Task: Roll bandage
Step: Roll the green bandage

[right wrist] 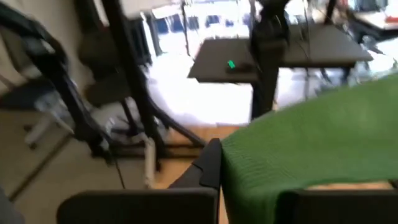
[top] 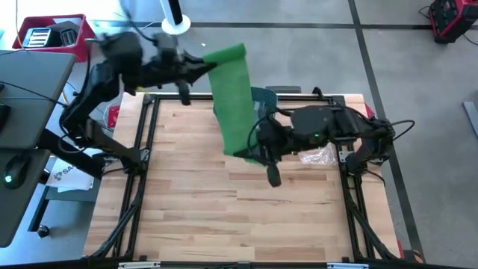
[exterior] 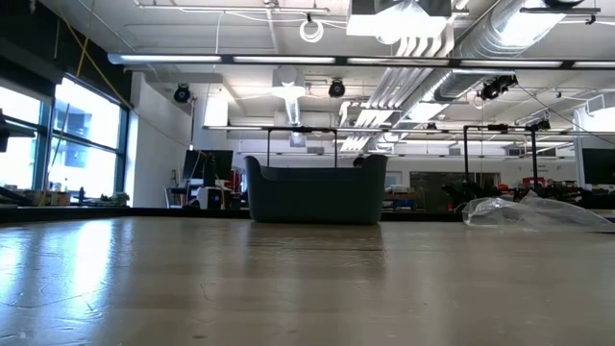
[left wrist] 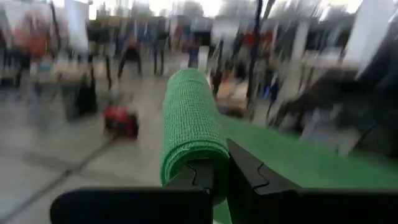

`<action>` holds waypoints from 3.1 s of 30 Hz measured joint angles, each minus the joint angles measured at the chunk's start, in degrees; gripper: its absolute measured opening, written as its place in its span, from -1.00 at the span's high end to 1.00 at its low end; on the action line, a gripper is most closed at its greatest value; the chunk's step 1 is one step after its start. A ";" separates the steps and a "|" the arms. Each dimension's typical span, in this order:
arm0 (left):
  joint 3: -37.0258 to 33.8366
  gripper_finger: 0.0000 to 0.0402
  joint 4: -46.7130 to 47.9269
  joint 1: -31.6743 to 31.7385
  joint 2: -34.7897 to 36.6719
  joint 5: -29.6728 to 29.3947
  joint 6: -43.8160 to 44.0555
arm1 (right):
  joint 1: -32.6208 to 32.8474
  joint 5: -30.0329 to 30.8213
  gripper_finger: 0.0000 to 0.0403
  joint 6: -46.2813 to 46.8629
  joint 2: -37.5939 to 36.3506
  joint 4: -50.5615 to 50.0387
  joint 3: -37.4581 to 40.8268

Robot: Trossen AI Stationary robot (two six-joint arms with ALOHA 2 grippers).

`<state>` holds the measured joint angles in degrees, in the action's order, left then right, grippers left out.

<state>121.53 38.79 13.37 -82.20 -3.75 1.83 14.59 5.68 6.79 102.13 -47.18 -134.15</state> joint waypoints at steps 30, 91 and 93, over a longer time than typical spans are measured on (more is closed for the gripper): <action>-0.80 0.99 10.65 -18.43 -12.21 18.20 6.58 | -17.81 14.81 1.00 5.18 -14.19 4.62 0.02; -27.58 0.98 -25.07 -21.30 9.31 9.37 25.02 | -4.79 5.96 -0.05 0.98 -22.35 23.22 38.86; -27.58 0.98 -26.37 -20.55 9.58 10.49 25.40 | -4.33 7.79 -0.05 -2.35 -20.80 29.63 38.86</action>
<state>93.95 12.42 -7.18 -72.62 6.74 27.23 10.25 13.47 4.44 81.33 -17.55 -95.29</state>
